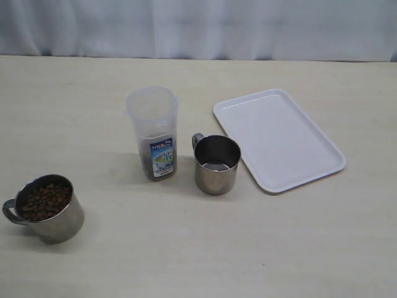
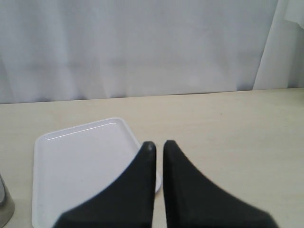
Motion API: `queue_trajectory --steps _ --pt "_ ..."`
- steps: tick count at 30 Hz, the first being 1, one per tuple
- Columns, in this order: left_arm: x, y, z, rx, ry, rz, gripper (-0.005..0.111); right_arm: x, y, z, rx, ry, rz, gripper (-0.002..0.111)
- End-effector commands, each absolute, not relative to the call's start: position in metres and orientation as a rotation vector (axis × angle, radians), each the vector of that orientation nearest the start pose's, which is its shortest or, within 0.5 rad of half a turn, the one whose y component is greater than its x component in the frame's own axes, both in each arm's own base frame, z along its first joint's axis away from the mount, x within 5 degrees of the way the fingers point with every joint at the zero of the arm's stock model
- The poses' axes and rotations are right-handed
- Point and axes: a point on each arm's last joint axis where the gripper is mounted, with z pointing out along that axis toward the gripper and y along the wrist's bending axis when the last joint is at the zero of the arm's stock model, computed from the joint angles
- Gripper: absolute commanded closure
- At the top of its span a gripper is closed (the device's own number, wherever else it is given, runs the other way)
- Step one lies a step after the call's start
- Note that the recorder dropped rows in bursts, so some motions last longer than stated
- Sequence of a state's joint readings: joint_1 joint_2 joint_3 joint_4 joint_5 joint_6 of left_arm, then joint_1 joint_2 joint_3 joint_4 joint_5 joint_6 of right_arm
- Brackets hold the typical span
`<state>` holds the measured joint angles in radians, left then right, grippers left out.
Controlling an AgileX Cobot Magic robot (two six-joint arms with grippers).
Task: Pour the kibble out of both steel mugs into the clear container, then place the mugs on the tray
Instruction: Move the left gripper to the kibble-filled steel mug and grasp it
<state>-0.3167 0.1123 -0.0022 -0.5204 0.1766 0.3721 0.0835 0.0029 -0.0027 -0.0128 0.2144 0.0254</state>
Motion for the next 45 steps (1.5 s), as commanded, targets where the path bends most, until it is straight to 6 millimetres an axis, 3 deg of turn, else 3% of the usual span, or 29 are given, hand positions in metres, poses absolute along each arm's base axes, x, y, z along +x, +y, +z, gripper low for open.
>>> queue_trajectory --steps 1,6,11,15,21,23,36,45 --pt "0.066 -0.04 0.187 0.288 1.858 -0.535 0.107 0.056 0.004 0.194 -0.064 1.697 0.064 0.104" --pt "0.081 -0.052 0.173 0.351 2.009 -0.503 0.107 0.056 0.004 0.194 -0.064 1.697 0.064 0.104" --pt "0.095 -0.056 0.153 0.275 2.196 -0.426 0.104 0.056 0.004 0.194 -0.064 1.697 0.064 0.104" --pt "0.097 -0.057 0.144 0.298 2.266 -0.386 0.082 0.056 0.004 0.194 -0.064 1.697 0.064 0.104" --pt "0.096 -0.064 0.147 0.37 2.319 -0.418 0.027 0.056 0.004 0.194 -0.064 1.697 0.064 0.104" --pt "0.096 -0.064 0.148 0.378 2.327 -0.423 0.022 0.056 0.004 0.194 -0.064 1.697 0.064 0.104" --pt "0.098 -0.057 0.145 0.337 2.237 -0.355 0.022 0.056 0.004 0.194 -0.064 1.697 0.064 0.104" --pt "0.104 -0.056 0.133 0.291 2.323 -0.293 0.026 0.056 0.004 0.194 -0.064 1.697 0.064 0.104"
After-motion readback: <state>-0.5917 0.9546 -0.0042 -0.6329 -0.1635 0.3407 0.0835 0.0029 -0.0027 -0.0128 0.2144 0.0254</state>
